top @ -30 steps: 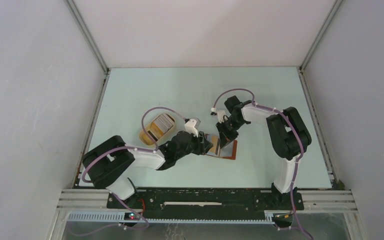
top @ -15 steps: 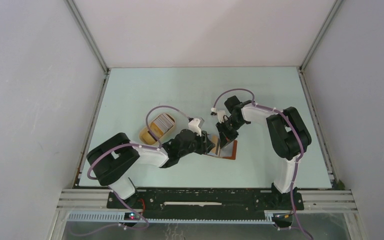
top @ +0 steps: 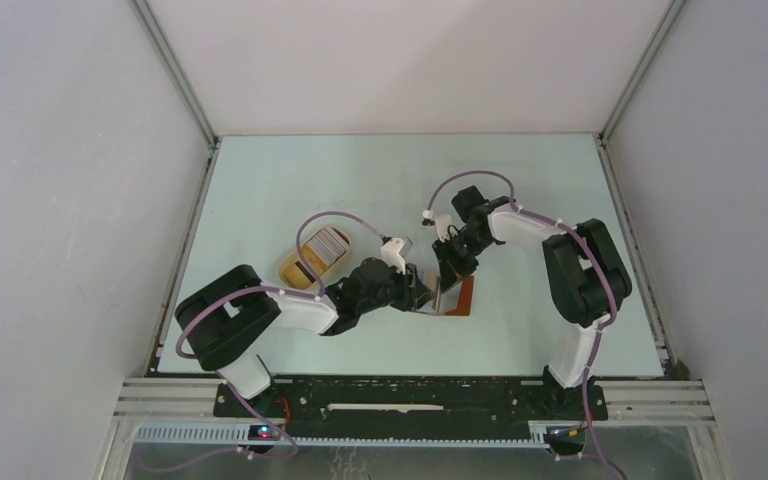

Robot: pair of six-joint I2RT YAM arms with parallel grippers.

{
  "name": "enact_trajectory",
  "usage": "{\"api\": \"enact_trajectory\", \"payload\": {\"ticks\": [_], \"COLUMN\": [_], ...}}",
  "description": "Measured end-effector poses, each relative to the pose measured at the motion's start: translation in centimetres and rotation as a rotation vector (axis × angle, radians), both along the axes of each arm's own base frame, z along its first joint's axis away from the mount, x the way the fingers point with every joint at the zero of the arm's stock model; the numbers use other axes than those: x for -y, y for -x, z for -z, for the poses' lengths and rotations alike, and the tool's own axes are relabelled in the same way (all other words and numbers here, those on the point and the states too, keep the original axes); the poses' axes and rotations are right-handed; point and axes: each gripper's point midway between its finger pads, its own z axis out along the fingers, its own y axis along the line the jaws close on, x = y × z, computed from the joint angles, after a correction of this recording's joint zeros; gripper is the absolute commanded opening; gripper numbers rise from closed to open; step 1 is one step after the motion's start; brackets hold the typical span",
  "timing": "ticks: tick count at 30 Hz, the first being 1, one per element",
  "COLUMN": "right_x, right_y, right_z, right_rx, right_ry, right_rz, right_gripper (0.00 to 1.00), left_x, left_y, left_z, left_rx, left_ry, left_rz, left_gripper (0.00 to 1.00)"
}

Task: Put the credit cards into the card holder
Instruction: Turn over the card slot in the card holder.

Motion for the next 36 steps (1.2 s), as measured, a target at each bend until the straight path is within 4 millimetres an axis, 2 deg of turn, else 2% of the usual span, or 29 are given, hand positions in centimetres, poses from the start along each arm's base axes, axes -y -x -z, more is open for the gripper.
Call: {"api": "enact_trajectory", "payload": {"ticks": [9,18,24,29,33,36], "right_x": [1.2,3.1,3.0,2.7,2.5,2.4], "right_y": [-1.1,-2.7,-2.5,-2.1,-1.8,-1.6], "right_z": [-3.1,-6.2,-6.7,-6.3,-5.5,-4.7], "right_rx": [0.069,0.140,0.123,0.086,0.042,0.005], "right_ry": [-0.059,-0.122,-0.155,-0.172,-0.175,-0.177], "right_rz": [0.021,0.091,0.093,0.090,0.089,0.089], "right_gripper": [0.17,0.18,0.17,0.17,0.16,0.15], "left_x": [1.0,4.3,5.7,5.9,5.9,5.8], "left_y": [0.6,1.1,1.7,1.8,1.7,1.6], "left_z": [-0.2,-0.9,-0.1,0.7,0.4,-0.9], "left_rx": [-0.019,-0.029,-0.052,-0.072,-0.066,-0.046], "left_ry": [0.023,0.055,0.049,0.038,0.042,0.060], "left_rz": [0.042,0.123,0.167,0.172,0.170,0.165], "left_gripper": [0.49,0.55,0.56,0.56,0.55,0.54]}}
